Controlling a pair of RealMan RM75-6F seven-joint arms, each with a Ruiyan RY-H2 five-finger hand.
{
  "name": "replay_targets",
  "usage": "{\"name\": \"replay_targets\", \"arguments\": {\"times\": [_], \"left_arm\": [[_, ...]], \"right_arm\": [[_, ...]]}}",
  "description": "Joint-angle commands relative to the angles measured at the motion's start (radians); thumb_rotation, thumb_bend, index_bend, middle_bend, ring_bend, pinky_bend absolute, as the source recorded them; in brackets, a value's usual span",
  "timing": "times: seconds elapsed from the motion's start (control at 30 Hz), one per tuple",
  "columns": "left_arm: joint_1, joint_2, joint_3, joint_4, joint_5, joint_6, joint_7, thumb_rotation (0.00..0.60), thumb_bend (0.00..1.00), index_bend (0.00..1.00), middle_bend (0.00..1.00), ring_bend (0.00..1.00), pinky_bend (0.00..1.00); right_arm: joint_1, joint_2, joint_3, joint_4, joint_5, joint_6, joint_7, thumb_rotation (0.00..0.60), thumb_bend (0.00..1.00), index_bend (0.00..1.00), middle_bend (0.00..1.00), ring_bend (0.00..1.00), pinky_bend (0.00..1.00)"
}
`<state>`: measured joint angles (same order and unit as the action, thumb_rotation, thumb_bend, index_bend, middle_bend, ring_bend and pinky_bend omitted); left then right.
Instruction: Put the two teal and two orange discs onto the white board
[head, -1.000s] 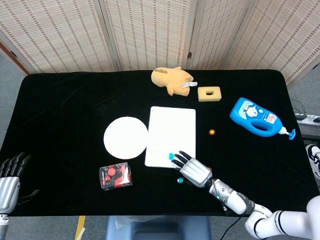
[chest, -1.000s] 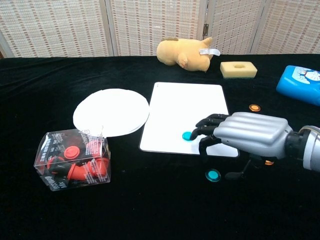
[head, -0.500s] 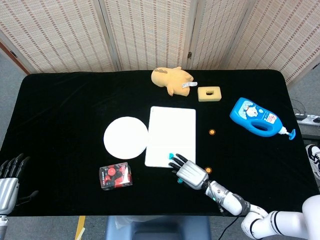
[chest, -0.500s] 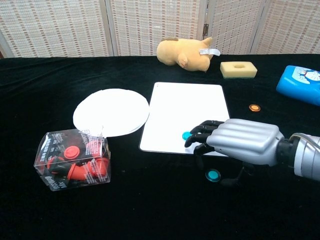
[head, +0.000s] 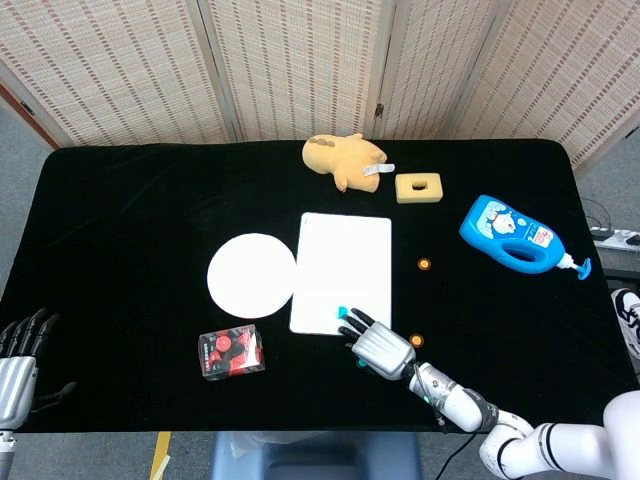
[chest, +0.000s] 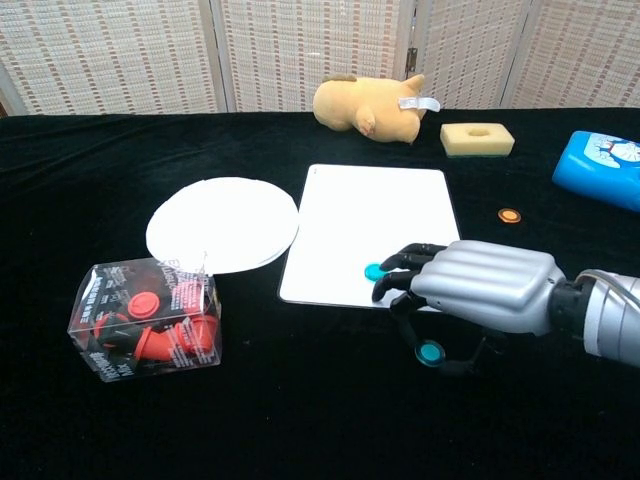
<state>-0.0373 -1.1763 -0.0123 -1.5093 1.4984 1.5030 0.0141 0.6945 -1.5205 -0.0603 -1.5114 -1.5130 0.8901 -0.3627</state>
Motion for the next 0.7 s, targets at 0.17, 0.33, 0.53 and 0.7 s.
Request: {"name": "replay_targets", "arguments": {"times": [0.17,0.33,0.53,0.7], "left_arm": [[-0.001,0.001,-0.001,-0.001,0.003,0.000,0.000,0.600,0.13,0.00,0.00,0.00,0.00],[-0.004,0.001,-0.001,-0.003,0.006,-0.002,0.002,0.600,0.13,0.00,0.00,0.00,0.00],[-0.006,0.000,-0.002,-0.006,0.008,-0.004,0.005,0.600,0.13,0.00,0.00,0.00,0.00],[-0.006,0.002,-0.001,-0.008,0.005,-0.007,0.008,0.600,0.13,0.00,0.00,0.00,0.00]], "right_arm": [[-0.014,0.032,0.024,-0.023,-0.008,0.047,0.021,0.600,0.23,0.53,0.15,0.03,0.00],[-0.007,0.050,0.073,-0.013,0.046,0.044,0.027,0.600,0.24,0.53,0.15,0.03,0.00],[0.024,0.033,0.135,0.042,0.146,-0.009,0.012,0.600,0.23,0.53,0.15,0.03,0.00],[0.050,-0.002,0.155,0.085,0.195,-0.046,-0.011,0.600,0.24,0.53,0.15,0.03,0.00]]}}
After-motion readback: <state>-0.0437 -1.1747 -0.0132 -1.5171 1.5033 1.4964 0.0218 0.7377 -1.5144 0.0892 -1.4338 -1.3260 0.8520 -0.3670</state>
